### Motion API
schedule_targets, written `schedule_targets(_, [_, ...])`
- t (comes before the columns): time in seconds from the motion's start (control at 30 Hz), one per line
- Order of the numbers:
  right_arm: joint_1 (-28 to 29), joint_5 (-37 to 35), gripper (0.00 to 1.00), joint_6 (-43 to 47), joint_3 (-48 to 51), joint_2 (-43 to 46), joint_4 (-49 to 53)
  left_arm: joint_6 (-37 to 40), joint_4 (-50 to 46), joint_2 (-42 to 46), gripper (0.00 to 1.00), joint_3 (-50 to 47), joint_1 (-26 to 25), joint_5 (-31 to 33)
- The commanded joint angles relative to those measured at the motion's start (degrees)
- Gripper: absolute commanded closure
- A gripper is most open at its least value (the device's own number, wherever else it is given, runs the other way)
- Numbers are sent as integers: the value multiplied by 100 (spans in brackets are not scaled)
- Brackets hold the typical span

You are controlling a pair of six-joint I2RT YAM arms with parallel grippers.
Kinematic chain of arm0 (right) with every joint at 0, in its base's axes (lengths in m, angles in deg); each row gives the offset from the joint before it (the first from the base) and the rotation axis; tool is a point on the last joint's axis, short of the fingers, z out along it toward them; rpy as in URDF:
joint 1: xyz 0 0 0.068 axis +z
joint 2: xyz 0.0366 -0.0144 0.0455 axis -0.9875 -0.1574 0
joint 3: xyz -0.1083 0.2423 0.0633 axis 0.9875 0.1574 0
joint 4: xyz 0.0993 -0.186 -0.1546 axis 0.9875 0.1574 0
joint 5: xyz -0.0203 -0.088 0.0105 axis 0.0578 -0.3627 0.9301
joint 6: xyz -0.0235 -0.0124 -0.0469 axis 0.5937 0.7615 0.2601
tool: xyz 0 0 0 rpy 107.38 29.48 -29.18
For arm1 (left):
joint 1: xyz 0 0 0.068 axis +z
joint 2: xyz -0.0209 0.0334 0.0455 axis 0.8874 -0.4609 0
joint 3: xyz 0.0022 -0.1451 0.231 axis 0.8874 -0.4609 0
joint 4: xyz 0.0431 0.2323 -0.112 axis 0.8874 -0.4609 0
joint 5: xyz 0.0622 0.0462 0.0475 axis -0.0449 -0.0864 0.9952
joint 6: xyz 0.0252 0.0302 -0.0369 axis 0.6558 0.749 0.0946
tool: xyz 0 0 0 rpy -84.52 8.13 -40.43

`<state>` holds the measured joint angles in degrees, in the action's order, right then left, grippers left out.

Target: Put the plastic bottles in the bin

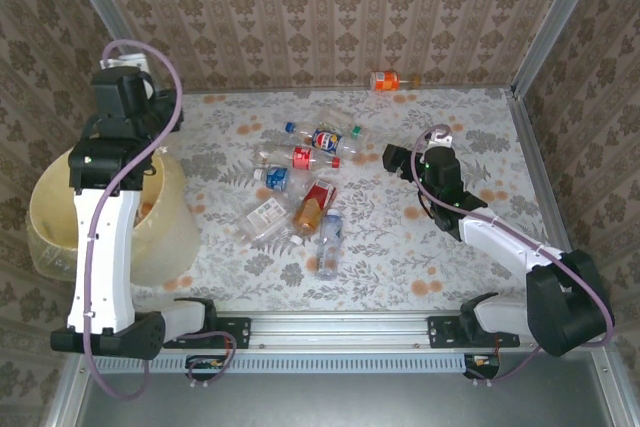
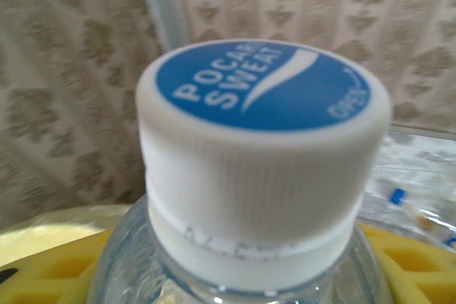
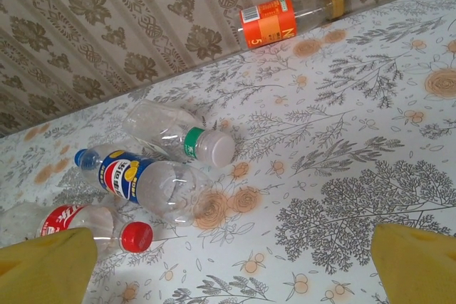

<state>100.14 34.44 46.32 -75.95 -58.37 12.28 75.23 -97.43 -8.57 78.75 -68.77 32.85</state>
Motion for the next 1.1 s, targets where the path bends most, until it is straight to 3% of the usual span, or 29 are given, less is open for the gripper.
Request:
schedule_targets(0.0, [-29,111,0,-83,-170,-43,14,-35,-465,114,42,21,395,550])
schedule_targets(0.17, [-24,132,0,-45,-243,-106,41,-221,-917,192,42,-76,1071,771])
schedule_targets(0.53, [-23,788,0,330,-850,-480,242,-607,-1652,656,36,-894,2316,445])
schedule_targets(0.7, [-24,1052,0,322,-995,-564,338,-842,-1761,772,3,-898,2408,566])
schedule_targets(0.73, [-26,1048,0,291,-990,-556,332,-828,-1744,791,0,-893,2407,528])
schedule_targets(1.07, [-29,924,0,137,-789,-409,287,-770,-1463,1035,0,-953,2388,-77])
